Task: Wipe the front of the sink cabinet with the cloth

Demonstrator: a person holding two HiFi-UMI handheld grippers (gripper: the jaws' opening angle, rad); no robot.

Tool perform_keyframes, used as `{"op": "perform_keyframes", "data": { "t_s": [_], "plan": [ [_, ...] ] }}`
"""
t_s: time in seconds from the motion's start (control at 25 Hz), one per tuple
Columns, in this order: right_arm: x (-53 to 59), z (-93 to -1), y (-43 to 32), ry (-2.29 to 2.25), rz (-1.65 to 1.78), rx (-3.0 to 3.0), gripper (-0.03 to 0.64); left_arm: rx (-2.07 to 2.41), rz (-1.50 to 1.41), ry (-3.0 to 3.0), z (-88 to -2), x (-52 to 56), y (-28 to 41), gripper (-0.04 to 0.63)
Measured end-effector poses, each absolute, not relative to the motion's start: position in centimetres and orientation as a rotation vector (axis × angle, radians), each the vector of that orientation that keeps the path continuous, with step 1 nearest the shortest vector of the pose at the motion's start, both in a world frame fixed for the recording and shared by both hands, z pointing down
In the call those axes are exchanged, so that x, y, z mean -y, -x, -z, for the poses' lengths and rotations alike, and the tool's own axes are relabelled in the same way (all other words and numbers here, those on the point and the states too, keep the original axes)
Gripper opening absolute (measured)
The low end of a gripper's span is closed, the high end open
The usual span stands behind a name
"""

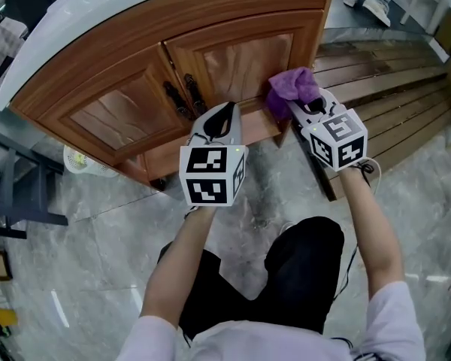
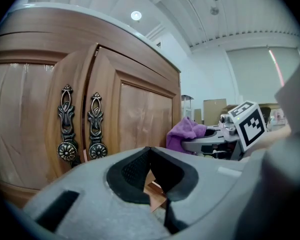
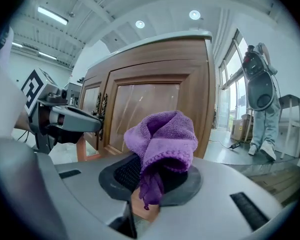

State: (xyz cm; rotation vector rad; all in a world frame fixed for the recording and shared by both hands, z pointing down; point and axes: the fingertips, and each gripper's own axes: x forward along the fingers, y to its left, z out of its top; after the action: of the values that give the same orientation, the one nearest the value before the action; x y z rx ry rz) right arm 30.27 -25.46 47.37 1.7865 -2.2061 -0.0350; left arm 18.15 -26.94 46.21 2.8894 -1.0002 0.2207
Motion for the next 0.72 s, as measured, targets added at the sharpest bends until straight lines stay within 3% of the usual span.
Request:
{"op": "perform_keyframes", "data": {
  "t_s": [0.28,0.72],
  "plan": [
    [24.9,-46.6,-31.5,-1.794,0.005,2.202,0.072,0.977,-0.239,-2.876,-46.2,26.9,-19.5,0.006],
    [23.1,-38.7,-24.6,-1.677,-0.248,2.277,0.072,0.950,-0.358,-2.721,-38.6,25.6,-17.7,0.006]
  ]
}}
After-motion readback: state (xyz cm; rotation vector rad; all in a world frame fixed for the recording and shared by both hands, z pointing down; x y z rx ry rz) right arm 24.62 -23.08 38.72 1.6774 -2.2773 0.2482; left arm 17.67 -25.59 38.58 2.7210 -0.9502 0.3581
